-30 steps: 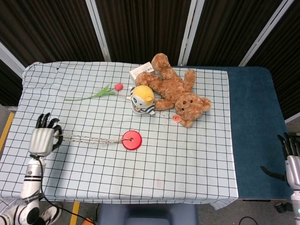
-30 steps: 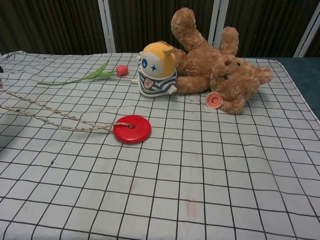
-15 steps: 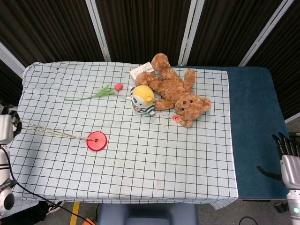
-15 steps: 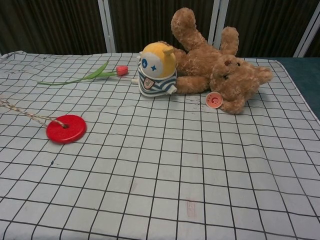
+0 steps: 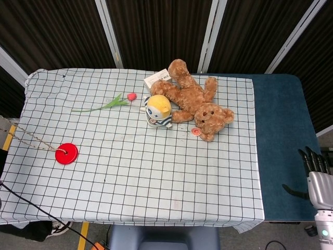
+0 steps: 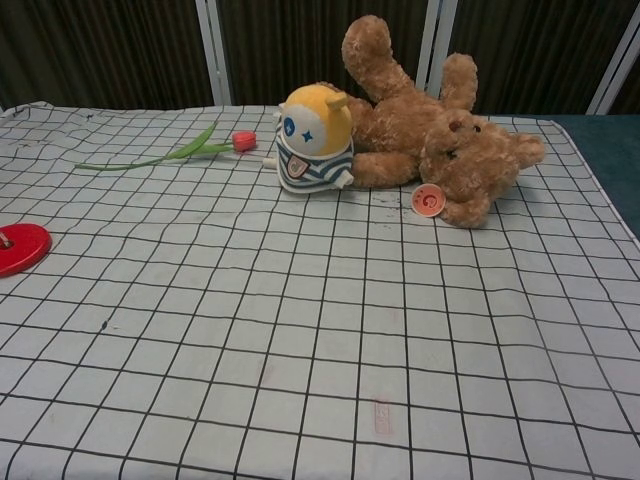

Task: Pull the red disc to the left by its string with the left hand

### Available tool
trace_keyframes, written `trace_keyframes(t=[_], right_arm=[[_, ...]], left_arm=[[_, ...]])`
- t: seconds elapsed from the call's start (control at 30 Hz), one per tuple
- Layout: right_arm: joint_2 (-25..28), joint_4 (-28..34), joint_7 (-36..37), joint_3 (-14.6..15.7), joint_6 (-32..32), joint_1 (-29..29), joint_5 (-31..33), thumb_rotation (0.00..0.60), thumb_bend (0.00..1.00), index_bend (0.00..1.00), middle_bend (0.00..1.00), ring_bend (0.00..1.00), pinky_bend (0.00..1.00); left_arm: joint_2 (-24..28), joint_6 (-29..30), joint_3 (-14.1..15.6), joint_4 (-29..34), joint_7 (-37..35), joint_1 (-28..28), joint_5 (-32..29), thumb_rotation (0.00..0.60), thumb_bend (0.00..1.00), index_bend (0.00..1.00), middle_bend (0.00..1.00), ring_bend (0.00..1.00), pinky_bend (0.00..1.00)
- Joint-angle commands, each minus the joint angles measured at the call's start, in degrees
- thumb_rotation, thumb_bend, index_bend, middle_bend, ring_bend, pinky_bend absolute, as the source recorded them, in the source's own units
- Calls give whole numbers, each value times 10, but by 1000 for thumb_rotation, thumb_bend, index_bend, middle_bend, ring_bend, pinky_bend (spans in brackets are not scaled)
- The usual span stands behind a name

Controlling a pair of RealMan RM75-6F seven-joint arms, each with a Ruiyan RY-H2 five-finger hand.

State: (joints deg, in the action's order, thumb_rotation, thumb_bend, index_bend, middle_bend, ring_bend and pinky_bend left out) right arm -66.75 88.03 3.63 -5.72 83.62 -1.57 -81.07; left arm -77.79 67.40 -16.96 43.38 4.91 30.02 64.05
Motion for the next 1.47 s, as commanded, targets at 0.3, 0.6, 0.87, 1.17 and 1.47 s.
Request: trace_keyframes(t=[0.3, 0.6, 0.87, 1.17, 1.47], right_arm=[[-4, -7, 9, 4, -1, 0, -3, 600, 29, 0, 0, 0, 0], [-7, -11, 12, 3, -7, -2, 4, 600, 29, 0, 0, 0, 0], [-3, -9, 17, -2, -1, -3, 4, 600, 29, 0, 0, 0, 0], [-3, -16, 33, 3, 2, 1, -1, 600, 29, 0, 0, 0, 0], [-13, -24, 30, 15, 11, 5, -20, 600, 29, 0, 0, 0, 0]], left_arm=[[42, 33, 73, 234, -37, -24, 112, 600, 456, 522, 187, 32, 53], [98, -128, 112, 324, -93, 9, 107, 600, 271, 0, 0, 0, 0], [162, -139, 98, 376, -128, 8, 95, 600, 256, 0, 0, 0, 0], [175, 54, 134, 450, -45, -113, 118, 600, 277, 0, 0, 0, 0], [98, 176, 173, 390, -18, -203, 162, 600, 288, 0, 0, 0, 0]])
